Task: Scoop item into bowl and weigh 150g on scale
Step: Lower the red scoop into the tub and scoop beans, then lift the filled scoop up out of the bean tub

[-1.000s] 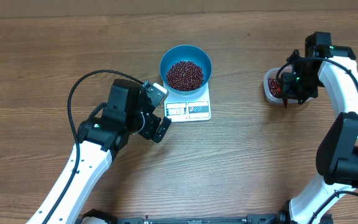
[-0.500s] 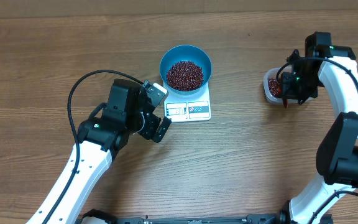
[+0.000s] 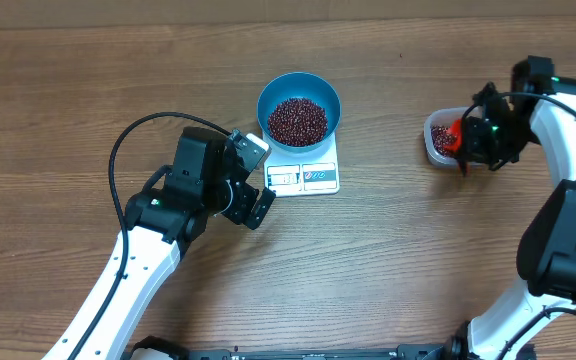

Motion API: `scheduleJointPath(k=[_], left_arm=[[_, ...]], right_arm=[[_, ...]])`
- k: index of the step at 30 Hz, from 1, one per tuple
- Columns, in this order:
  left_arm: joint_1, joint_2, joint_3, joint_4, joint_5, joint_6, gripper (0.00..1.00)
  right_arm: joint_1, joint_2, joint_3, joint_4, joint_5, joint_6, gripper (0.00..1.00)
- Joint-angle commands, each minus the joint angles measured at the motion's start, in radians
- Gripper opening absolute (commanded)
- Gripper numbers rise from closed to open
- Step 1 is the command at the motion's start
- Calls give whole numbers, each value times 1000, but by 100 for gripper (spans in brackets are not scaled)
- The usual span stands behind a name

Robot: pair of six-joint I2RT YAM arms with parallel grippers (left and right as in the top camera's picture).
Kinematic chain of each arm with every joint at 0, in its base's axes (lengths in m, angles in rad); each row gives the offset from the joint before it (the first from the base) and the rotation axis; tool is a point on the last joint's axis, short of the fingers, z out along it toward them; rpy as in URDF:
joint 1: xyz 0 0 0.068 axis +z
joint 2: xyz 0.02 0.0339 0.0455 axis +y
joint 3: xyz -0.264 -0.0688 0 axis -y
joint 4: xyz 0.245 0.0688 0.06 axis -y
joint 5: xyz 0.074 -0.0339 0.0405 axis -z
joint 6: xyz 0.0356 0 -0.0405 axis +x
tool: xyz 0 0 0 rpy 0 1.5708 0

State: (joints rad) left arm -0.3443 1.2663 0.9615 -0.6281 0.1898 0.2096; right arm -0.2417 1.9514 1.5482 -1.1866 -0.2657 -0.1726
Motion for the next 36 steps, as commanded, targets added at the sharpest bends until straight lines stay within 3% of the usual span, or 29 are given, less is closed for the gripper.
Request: scheduleJointPath(k=[1, 23, 29, 36], left_arm=[[3, 5, -3, 1, -6, -11, 100], [4, 5, -3, 0, -6, -11, 100], [3, 5, -3, 1, -6, -11, 100], [3, 5, -3, 1, -6, -11, 99]], right_arm=[[-24, 5, -5, -2, -55, -20, 4], [-36, 2, -4, -17, -196, -74, 4], [-96, -4, -3, -32, -329, -124, 4], [-165, -5, -3, -42, -278, -110, 4]])
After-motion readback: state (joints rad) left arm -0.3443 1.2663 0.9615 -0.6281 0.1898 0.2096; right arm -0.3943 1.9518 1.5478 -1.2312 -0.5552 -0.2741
